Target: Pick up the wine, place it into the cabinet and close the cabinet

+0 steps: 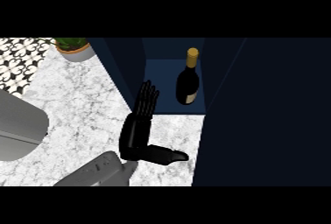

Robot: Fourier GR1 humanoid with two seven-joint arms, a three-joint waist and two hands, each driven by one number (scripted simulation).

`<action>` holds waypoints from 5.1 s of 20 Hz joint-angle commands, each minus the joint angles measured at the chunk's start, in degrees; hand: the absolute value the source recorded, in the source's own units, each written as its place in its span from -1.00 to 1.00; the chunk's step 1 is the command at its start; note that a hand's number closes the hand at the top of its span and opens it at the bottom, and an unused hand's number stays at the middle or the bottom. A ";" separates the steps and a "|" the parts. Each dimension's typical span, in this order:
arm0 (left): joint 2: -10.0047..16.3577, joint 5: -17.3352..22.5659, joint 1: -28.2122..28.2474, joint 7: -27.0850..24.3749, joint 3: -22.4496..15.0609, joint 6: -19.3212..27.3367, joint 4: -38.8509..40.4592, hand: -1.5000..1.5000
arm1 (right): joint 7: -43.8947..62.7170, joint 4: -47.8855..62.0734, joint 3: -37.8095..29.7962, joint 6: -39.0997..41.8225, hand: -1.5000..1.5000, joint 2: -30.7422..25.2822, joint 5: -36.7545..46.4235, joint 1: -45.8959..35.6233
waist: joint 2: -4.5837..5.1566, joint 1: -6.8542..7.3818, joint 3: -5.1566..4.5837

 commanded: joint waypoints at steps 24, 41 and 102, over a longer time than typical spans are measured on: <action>37.67 -0.89 35.00 -4.23 14.63 -21.70 -32.07 -1.00 | 11.76 -9.32 30.39 5.96 1.00 2.13 -1.55 3.46 | -0.26 0.54 -0.16; 47.53 8.21 47.99 -8.35 29.39 -40.11 -23.84 -1.00 | 11.29 7.17 52.88 -24.62 1.00 2.59 10.90 -21.67 | -0.50 2.10 -0.35; 44.16 6.23 58.89 4.25 55.48 -61.40 -14.86 -1.00 | -11.24 97.54 14.09 24.07 1.00 -1.33 -35.23 -67.10 | 0.70 1.98 -0.03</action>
